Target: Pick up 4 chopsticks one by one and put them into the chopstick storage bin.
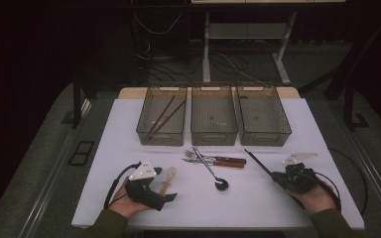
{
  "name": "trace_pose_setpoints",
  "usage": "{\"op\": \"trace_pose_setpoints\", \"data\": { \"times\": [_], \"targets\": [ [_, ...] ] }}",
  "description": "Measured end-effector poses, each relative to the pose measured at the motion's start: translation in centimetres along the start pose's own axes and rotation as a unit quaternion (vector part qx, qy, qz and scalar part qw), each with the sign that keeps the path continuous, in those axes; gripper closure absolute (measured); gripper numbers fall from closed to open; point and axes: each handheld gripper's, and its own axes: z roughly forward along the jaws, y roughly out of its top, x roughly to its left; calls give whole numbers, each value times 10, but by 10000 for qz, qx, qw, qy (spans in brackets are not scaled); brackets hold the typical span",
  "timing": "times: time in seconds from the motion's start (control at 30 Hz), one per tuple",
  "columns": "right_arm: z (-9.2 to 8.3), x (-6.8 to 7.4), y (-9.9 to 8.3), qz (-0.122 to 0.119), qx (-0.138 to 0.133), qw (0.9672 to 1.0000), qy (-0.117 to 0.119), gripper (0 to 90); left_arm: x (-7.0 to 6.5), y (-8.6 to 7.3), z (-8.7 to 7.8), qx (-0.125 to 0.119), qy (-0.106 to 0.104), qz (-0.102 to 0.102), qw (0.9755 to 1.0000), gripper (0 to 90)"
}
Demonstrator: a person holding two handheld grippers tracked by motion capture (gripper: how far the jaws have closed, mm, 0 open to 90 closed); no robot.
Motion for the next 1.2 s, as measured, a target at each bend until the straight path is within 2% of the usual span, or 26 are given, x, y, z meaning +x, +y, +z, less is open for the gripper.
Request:
{"op": "trace_pose_setpoints", "data": {
  "times": [0.33, 0.47, 0.77, 1.0, 1.2],
  "targets": [
    [-9, -6, 9, 65, -241, 9996, 140, 862, 0, 0, 1, -16, -58, 0, 10000, 0],
    [-11, -8, 14, 15, -364, 9992, 175, 862, 0, 0, 1, -21, -93, -1, 10000, 0],
    [-18, -10, 17, 114, -543, 9978, 353, 862, 0, 0, 1, -8, -108, 8, 9999, 0],
    [-25, -12, 19, 179, -785, 9956, 485, 862, 0, 0, 1, -11, -111, 7, 9999, 0],
    [-29, -13, 22, 202, -890, 9939, 619, 863, 0, 0, 1, -10, -115, 4, 9999, 0]
  ]
}}
